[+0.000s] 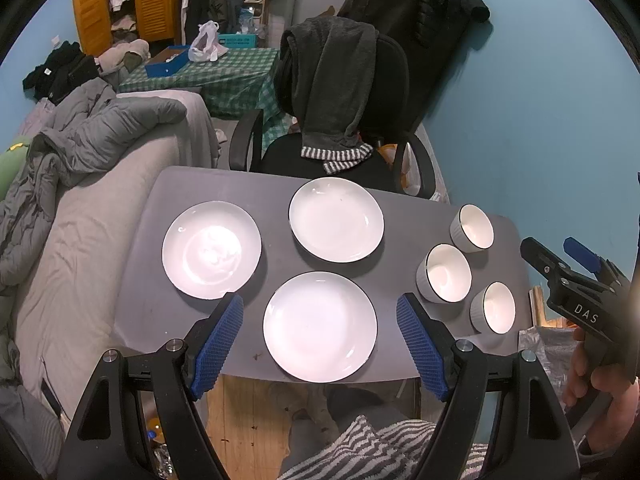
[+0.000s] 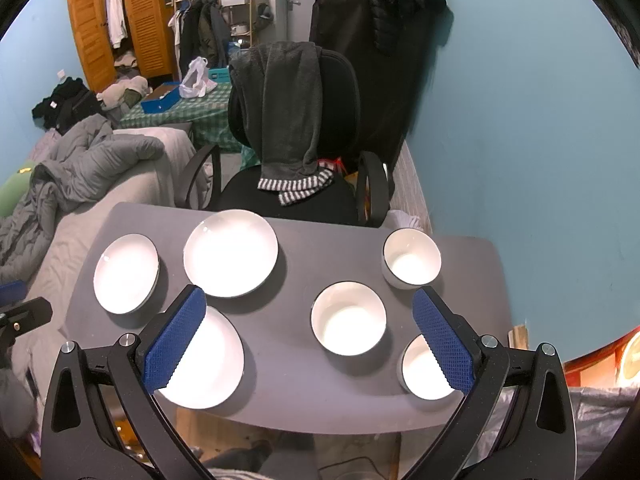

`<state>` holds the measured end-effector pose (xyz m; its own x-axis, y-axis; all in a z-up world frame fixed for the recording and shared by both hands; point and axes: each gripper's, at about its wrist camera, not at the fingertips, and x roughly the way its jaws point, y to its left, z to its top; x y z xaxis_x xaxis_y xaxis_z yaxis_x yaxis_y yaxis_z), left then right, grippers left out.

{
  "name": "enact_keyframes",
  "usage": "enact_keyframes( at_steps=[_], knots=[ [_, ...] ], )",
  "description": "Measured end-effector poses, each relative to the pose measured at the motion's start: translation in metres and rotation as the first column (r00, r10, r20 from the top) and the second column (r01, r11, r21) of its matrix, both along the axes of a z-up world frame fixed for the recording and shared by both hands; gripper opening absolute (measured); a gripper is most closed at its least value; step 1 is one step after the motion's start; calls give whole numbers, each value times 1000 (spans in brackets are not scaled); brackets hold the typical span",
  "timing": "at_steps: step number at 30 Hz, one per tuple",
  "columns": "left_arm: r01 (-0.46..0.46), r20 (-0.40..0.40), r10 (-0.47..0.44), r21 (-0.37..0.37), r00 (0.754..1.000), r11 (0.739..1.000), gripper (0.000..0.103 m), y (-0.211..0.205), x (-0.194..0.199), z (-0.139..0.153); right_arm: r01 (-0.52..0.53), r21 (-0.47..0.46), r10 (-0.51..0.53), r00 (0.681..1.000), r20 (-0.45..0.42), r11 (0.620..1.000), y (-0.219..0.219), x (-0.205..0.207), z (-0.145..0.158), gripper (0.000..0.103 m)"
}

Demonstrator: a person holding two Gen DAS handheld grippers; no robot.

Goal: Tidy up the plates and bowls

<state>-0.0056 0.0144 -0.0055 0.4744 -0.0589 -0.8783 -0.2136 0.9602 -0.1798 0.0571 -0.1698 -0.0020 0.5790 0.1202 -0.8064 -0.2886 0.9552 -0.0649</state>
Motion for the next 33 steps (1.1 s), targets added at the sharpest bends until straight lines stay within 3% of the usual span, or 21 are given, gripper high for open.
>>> enact_keyframes(
  at_steps=[20, 29, 33],
  knots=[
    [-44, -32, 44, -12, 999, 999, 80, 10, -9, -12, -5, -6, 5, 1000, -9, 1000, 14, -11, 1, 101],
    [-37, -66, 38, 16, 997, 999, 80, 25, -17, -26, -91, -25, 91, 996, -5, 996, 33, -8, -7, 101],
    [-54, -75, 53, -16, 996, 998, 80, 37, -23, -35, -152, -36, 151, 988, -19, 988, 45, -6, -16, 101]
  ],
)
